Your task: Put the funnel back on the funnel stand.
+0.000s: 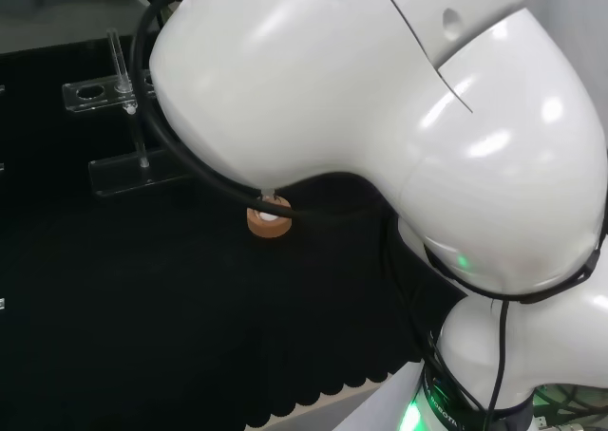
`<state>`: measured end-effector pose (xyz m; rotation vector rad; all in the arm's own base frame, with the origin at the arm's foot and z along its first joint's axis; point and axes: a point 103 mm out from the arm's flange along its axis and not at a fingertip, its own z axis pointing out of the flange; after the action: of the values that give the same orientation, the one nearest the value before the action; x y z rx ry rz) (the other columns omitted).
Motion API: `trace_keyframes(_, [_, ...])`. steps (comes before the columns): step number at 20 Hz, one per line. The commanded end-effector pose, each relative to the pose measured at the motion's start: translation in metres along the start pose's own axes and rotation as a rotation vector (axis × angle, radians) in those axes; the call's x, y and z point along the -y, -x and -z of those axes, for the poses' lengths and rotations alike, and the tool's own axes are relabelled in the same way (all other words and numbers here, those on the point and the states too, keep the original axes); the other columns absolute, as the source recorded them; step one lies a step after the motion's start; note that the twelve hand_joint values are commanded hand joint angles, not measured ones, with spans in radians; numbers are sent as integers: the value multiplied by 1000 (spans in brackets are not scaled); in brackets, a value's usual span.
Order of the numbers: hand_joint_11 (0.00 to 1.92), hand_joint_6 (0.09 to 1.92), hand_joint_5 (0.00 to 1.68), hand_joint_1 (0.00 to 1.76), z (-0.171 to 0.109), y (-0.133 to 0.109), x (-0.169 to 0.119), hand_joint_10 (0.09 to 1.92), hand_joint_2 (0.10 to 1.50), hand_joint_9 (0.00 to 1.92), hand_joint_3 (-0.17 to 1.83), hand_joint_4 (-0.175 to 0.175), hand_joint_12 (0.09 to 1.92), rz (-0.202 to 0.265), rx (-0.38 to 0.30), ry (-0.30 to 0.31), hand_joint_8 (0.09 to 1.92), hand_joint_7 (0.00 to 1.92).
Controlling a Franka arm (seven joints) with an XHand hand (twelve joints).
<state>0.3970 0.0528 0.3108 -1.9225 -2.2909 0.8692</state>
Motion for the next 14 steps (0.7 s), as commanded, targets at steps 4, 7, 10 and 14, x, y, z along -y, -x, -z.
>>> trace_keyframes(4, [509,836,614,856,20,26,-7,462,710,805,671,-20,1350,-37,22,0,641,437])
trace_keyframes(7, [506,837,614,855,28,40,-12,464,709,804,672,-20,1351,-58,22,5,642,437])
trace_keyframes(10, [504,839,615,854,37,55,-18,465,709,804,672,-19,1351,-74,22,20,643,436])
trace_keyframes(14, [503,840,616,855,49,69,-33,466,708,804,673,-19,1351,-82,21,39,644,437])
